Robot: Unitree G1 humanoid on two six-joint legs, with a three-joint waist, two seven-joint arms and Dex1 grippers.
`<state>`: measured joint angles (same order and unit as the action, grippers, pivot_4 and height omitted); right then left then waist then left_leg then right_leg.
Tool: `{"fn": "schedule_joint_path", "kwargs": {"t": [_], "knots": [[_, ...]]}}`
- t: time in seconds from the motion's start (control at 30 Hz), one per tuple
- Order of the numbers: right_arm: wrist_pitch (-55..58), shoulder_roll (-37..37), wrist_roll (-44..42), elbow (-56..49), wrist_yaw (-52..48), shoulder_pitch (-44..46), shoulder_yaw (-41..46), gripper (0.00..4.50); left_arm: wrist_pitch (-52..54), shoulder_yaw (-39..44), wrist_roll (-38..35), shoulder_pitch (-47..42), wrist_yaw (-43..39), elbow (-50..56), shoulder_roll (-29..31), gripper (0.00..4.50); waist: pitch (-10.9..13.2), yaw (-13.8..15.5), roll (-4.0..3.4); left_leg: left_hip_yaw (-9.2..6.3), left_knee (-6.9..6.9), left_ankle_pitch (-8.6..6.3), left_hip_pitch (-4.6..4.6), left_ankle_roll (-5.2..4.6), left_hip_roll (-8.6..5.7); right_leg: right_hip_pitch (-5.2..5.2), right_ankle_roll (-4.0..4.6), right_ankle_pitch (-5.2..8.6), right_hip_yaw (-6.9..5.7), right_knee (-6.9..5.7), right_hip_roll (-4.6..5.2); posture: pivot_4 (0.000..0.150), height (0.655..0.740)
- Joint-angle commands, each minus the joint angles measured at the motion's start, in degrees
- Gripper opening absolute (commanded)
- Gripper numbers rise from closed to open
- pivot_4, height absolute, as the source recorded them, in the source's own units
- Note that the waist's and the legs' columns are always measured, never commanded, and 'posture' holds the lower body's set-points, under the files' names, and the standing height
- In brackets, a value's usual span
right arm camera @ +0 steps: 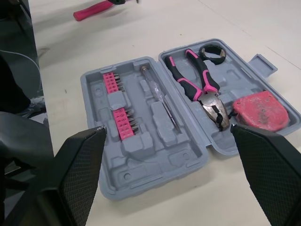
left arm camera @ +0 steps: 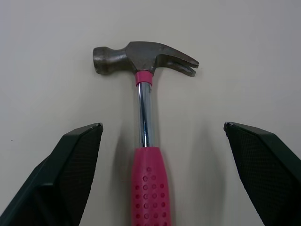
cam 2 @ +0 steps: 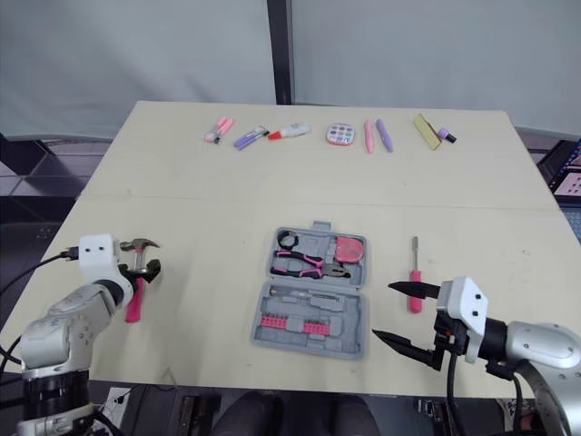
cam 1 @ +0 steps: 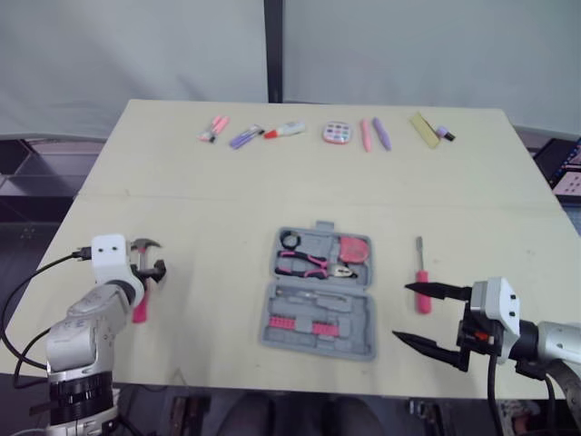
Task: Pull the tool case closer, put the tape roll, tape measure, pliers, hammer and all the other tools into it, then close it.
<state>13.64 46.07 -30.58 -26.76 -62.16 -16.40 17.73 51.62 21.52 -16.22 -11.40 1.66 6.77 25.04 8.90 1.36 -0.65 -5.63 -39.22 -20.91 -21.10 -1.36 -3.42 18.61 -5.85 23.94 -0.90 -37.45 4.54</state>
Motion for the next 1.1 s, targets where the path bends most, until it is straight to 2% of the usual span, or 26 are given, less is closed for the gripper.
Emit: {"fn": "schedule_joint_path", "kwargs": {"t": [0.03,0.47,1.1], "knots": [[-0.38,0.07,-0.76,-1.90,0.02,-0.47,0.93,4.50,-2.17,-0.12,1.48,-1.22,-1.20,-2.04,1.12,4.44,0.00,0.00,0.00,0.00,0.00,0.00,0.00,0.00,0.00,0.00,0.00,0.00,0.00,-0.01,0.00,0.150,0.7134],[-0.32,0.29,-0.37,-2.35,0.83,-2.16,2.45,4.50,-7.79,-1.64,4.40,-5.88,-4.96,-14.79,3.56,4.44,-0.02,-0.01,0.02,-0.04,-0.02,0.00,0.03,0.00,-0.01,0.04,0.00,0.00,-0.11,-0.16,0.03,0.150,0.7134],[0.15,0.65,-0.19,-2.67,1.84,-2.71,3.05,4.50,-13.50,-3.91,6.72,-9.74,-7.51,-23.30,3.62,4.44,-0.04,0.12,0.02,-0.11,-0.05,0.00,0.06,0.00,-0.07,0.04,0.00,0.00,-0.14,-0.31,0.07,0.150,0.7134]]}}
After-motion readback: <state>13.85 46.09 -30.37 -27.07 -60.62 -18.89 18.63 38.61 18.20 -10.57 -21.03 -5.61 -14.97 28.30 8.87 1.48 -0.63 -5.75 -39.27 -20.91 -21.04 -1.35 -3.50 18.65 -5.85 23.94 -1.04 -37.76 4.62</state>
